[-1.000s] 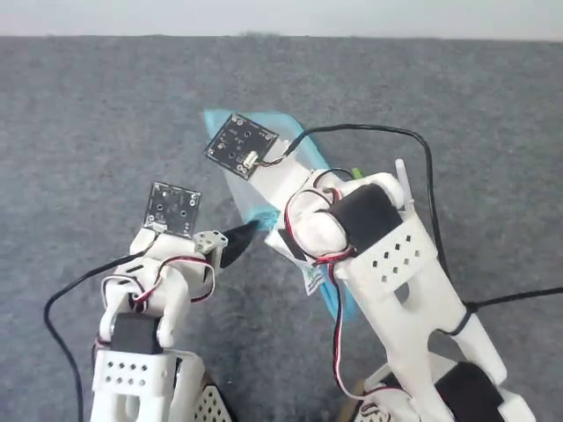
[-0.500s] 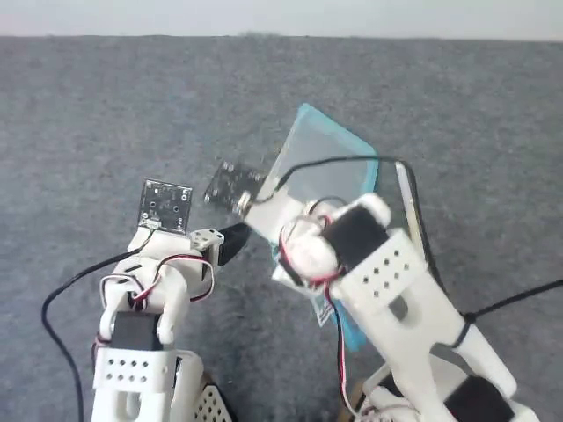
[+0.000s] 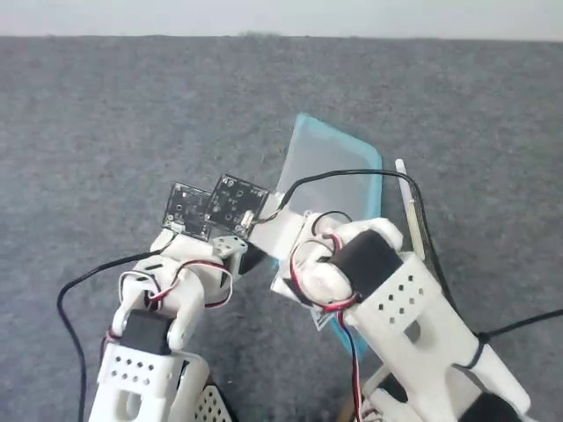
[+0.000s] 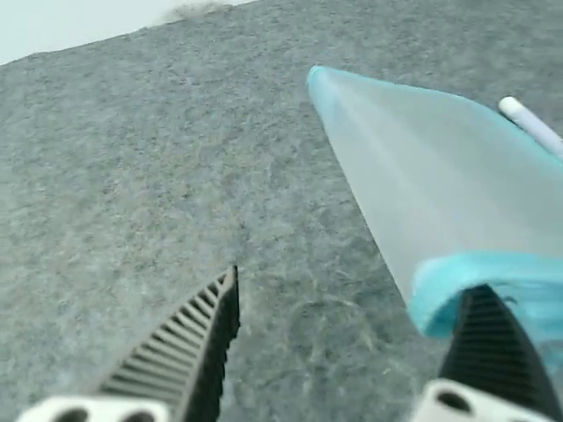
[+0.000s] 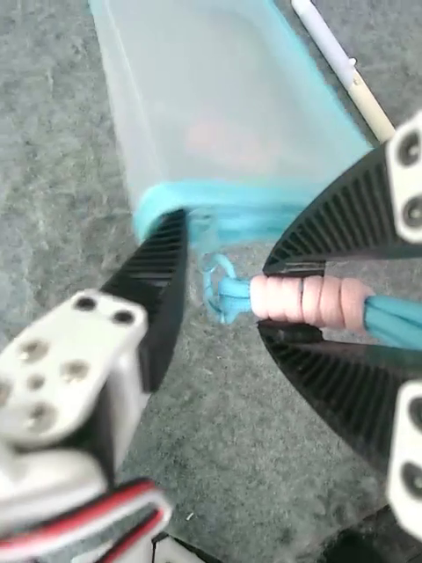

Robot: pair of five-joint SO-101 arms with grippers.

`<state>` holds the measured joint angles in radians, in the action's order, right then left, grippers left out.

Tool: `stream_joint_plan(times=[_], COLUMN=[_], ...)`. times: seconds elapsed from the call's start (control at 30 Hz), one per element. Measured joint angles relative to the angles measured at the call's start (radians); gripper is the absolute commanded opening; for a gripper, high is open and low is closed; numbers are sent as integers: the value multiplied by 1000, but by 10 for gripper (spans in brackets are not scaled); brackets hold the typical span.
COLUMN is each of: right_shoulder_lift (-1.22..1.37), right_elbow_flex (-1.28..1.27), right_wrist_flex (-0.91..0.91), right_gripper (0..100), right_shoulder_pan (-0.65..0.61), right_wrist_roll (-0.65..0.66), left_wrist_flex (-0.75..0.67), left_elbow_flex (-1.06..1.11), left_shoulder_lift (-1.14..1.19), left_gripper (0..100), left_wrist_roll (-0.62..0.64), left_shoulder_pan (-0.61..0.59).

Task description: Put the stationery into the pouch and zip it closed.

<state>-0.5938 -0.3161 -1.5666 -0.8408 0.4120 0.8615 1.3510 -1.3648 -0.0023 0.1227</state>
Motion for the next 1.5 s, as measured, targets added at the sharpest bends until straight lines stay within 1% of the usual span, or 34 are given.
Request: stream_joint_plan(times=[0.13, 0.3, 0.5, 0.6, 0.7, 0.77, 0.87, 0.97, 1.03, 1.3, 1.4, 1.5], right_shoulder_lift=[0, -38, -163, -184, -195, -195, -195, -196, -196, -196, -196, -196], right_elbow_flex=[0, -2, -2, -2, -2, 0, 0, -35, -74, -186, -219, -273], right_wrist_flex=[0, 0, -60, -86, -92, -92, -94, -72, -43, 21, 43, 101], right_gripper=[7, 7, 6, 6, 6, 6, 6, 6, 6, 6, 6, 6], right_shoulder_pan=[-44, -51, -51, -51, -34, -2, 64, 118, 138, 176, 219, 275], right_wrist_roll=[0, 0, -2, -2, 0, 3, 34, 49, 52, 57, 91, 117], left_wrist_flex=[-12, -94, -207, -229, -233, -233, -233, -233, -233, -233, -233, -233], left_elbow_flex=[0, 49, 97, 101, 103, 103, 103, 103, 103, 103, 103, 103], left_shoulder_lift=[0, -8, -9, -9, 0, 0, 0, 0, 0, 0, 0, 0], left_gripper=[359, 290, 235, 183, 110, 65, 24, 13, 13, 12, 11, 11], left_wrist_roll=[15, 15, 23, 20, 20, 18, 18, 18, 18, 0, -5, -5], left_shoulder_pan=[29, 31, 37, 37, 35, 9, -72, -157, -183, -227, -259, -262])
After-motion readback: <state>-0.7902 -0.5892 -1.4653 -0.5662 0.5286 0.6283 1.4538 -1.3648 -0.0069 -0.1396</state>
